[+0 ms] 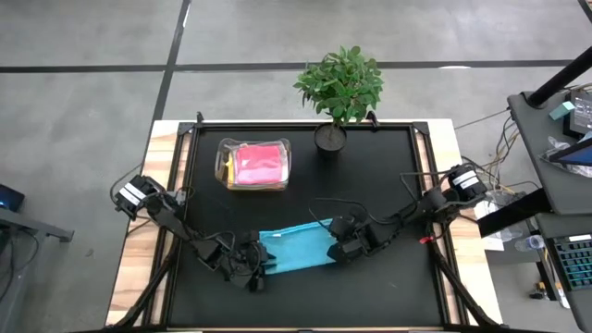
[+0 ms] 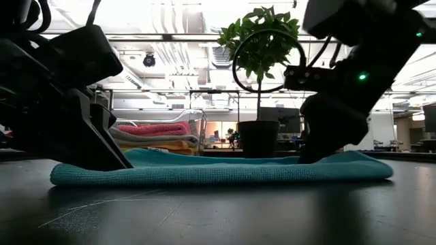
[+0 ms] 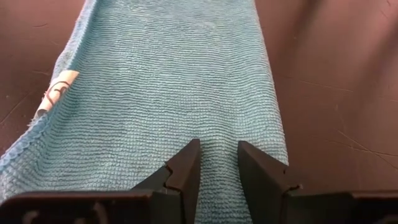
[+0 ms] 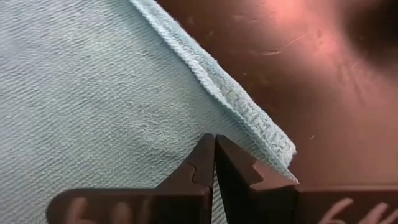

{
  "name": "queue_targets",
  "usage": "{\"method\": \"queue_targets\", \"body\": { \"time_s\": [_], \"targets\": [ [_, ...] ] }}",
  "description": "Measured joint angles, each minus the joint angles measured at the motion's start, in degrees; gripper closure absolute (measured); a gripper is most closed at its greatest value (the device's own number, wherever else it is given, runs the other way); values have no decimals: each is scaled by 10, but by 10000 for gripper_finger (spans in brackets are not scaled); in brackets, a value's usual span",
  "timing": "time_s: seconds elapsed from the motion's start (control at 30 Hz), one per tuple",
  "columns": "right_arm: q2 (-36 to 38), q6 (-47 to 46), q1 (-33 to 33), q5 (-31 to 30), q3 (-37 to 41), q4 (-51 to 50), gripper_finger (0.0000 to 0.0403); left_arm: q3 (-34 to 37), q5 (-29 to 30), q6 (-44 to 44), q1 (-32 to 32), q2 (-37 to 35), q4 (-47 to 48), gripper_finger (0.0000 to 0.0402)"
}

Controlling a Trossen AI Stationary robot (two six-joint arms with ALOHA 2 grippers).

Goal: Fold microfiber towels
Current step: Fold the blue towel

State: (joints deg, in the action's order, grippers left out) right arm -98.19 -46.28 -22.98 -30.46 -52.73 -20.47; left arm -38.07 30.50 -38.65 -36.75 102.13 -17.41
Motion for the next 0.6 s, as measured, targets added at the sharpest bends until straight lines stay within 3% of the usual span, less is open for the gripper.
{"method": "queue_targets", "body": {
  "time_s": [0.33, 0.6],
  "targets": [
    [39, 57, 20, 0, -8, -14, 394, 3, 4, 6, 3, -31, 34, 309],
    [99, -65, 27, 132, -13, -66, 385, 5, 13, 18, 5, -78, 81, 309]
  ]
}}
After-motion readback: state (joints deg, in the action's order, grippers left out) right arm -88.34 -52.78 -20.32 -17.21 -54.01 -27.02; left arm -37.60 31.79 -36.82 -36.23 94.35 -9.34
